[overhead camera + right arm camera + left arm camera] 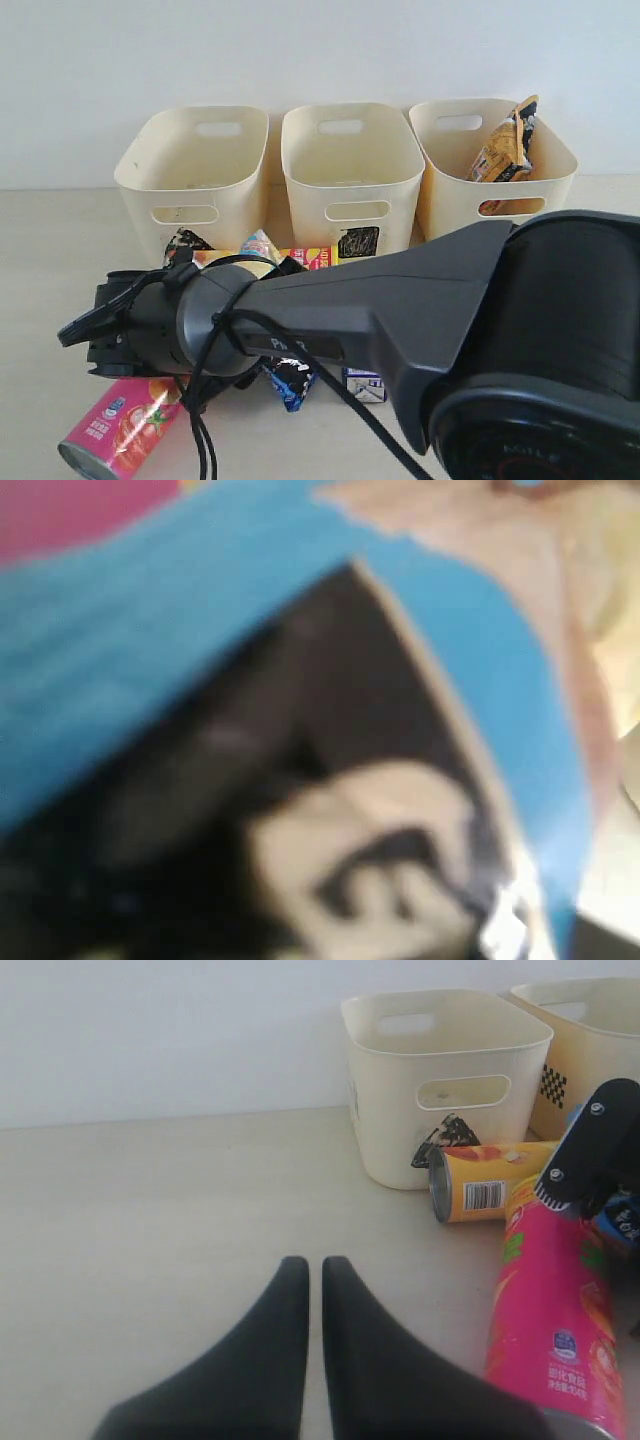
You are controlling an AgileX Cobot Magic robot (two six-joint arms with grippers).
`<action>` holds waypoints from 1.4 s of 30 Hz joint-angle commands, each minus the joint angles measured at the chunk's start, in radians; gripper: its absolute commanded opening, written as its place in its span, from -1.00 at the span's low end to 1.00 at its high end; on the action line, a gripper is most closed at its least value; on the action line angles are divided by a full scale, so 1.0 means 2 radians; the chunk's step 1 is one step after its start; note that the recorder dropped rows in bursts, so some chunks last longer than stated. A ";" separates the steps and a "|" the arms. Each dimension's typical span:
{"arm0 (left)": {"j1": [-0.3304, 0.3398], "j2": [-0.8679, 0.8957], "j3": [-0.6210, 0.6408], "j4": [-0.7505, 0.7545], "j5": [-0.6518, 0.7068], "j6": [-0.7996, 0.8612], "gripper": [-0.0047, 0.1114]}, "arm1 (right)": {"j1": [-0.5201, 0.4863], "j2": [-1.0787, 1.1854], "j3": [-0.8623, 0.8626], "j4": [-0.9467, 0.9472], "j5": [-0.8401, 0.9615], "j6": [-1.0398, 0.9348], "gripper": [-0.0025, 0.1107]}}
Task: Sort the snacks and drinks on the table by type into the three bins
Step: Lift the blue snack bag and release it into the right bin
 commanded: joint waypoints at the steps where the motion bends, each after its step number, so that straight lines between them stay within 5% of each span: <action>1: 0.002 -0.002 0.002 -0.002 -0.002 -0.006 -0.85 | -0.002 -0.001 0.000 -0.009 0.014 -0.002 -0.96; 17: 0.002 -0.002 0.002 -0.002 -0.002 -0.006 -0.85 | 0.039 -0.142 0.018 -0.014 0.037 -0.074 -0.96; 24: 0.002 -0.002 0.002 -0.002 -0.002 -0.006 -0.85 | 0.044 -0.298 0.180 -0.035 0.030 -0.071 -0.96; 28: 0.002 -0.002 0.002 -0.002 -0.004 -0.006 -0.85 | 0.025 -0.388 0.243 -0.033 -0.053 -0.074 -0.96; 34: 0.002 -0.002 0.002 -0.002 -0.004 -0.006 -0.85 | -0.124 -0.467 0.269 0.127 -0.155 -0.194 -0.96; 42: 0.002 -0.002 0.002 -0.002 -0.004 -0.006 -0.85 | -0.301 -0.448 0.268 0.219 -0.256 -0.281 -0.96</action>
